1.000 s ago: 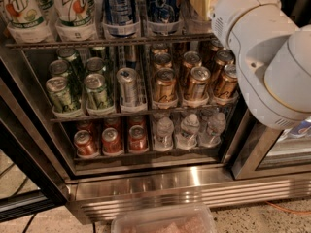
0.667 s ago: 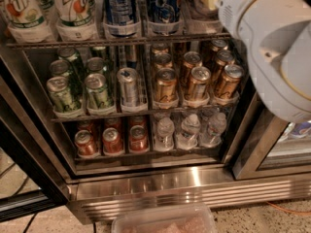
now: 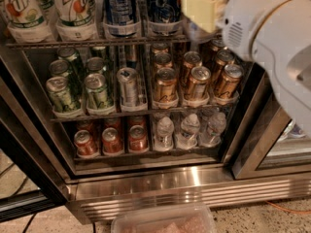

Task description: Pick blue plastic bottle from top shelf of fridge

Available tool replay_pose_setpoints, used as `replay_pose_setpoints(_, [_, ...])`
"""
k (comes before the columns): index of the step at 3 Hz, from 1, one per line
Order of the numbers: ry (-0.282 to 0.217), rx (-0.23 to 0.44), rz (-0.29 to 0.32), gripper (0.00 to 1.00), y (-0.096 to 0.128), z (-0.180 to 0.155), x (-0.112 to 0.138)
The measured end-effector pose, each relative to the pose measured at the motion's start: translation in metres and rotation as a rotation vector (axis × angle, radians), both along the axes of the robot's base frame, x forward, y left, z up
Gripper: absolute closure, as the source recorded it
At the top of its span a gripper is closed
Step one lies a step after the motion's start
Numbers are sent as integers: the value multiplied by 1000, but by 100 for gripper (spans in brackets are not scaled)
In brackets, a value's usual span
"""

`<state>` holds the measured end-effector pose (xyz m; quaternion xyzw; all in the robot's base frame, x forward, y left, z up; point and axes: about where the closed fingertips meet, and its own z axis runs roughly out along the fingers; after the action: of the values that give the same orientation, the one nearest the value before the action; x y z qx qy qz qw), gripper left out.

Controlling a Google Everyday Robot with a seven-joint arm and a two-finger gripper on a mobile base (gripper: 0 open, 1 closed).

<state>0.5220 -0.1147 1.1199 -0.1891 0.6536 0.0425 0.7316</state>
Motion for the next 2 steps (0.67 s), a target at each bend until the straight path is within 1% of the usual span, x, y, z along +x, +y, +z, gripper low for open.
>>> replay_pose_setpoints(1, [13, 5, 8, 100, 3, -6, -3])
replay_pose_setpoints(2, [15, 5, 10, 100, 4, -12, -3])
